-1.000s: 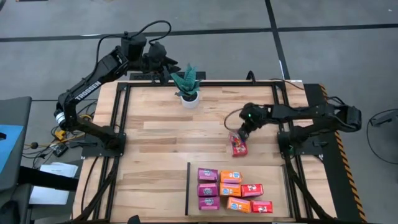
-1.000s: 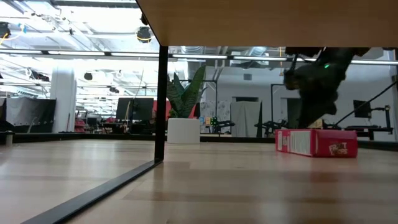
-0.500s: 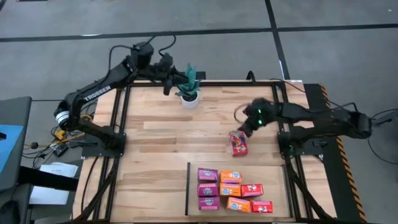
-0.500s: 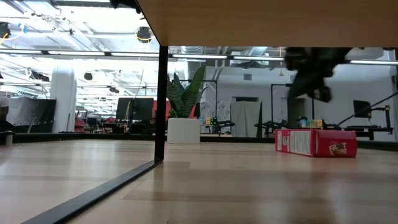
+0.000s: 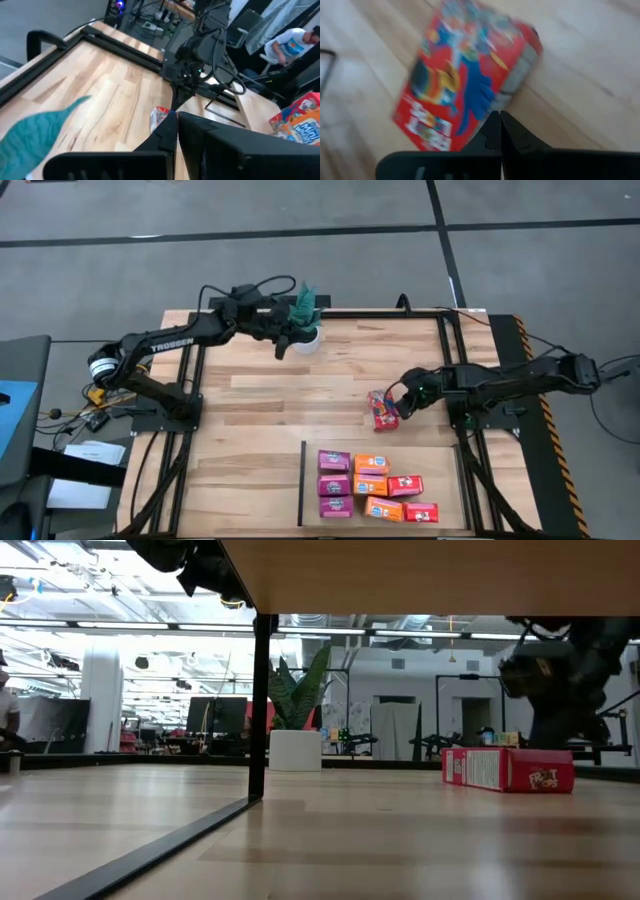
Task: Stack cereal on shelf
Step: Put the red cereal box on the upper right shelf
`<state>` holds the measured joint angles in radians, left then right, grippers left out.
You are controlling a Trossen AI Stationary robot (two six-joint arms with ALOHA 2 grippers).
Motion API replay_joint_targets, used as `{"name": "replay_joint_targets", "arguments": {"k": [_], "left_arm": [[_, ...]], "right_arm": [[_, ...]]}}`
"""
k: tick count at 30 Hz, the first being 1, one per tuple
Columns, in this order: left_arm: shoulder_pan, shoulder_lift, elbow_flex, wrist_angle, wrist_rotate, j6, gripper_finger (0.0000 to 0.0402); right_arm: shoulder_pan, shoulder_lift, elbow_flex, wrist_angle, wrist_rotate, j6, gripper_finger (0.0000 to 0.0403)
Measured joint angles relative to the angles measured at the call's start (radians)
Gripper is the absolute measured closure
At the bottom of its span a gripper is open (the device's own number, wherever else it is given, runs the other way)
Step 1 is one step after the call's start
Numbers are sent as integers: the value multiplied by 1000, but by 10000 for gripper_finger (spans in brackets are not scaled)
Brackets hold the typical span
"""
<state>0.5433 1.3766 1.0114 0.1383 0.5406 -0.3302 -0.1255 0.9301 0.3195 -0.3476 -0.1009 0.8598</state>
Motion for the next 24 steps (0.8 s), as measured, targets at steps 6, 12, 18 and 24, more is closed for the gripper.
{"name": "replay_joint_targets", "arguments": {"k": [6,12,18,24], "left_arm": [[-29,0,-28,4,-60,-7,398],[-33,0,-29,5,-73,-8,401],[-33,0,-29,6,-85,-15,401],[-40,0,-29,10,-86,-19,401]], "right_arm": [[1,34,1,30,2,11,382],[1,-25,34,81,18,-8,397],[1,23,33,81,29,-32,378],[2,133,33,174,8,-76,396]]}}
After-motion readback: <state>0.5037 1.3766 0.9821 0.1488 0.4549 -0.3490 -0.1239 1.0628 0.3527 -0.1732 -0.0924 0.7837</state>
